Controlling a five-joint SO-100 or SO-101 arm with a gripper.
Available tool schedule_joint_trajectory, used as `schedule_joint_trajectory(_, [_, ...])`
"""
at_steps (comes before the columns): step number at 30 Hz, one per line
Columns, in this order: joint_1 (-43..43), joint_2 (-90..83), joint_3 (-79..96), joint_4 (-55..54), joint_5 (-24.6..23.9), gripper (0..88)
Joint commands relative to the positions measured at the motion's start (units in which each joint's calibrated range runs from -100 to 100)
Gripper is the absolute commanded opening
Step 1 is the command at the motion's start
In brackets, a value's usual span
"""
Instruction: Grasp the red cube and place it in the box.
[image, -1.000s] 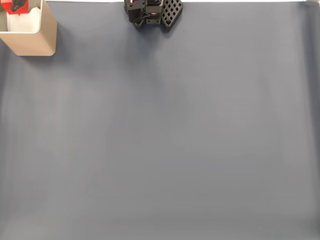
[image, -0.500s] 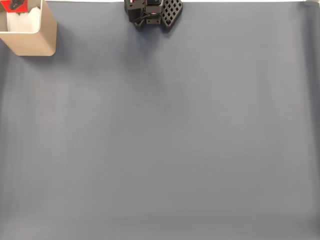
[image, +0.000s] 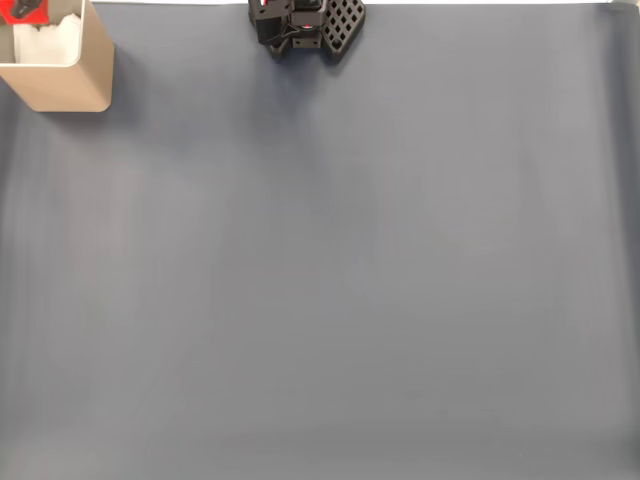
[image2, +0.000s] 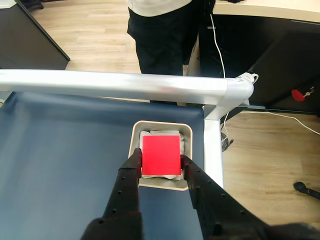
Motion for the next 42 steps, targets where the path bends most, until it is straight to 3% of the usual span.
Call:
schedule_joint_trajectory(1, [-0.38,-1.34,-0.87,-1.22,-0.34,22.7])
schedule_joint_trajectory(6, [-0.1,-1.25,-0.87,-0.98,-0.1,32.9])
schedule_joint_trajectory(14, [-0.03,-1.42,-0.77,-0.81,0.1,37.0])
schedule_joint_trajectory(38, [0.04,-1.34,-1.96,-0.08,-0.59,37.1])
schedule_joint_trajectory(42, [0.11,-0.99,-2.23,0.01,-0.54,34.0])
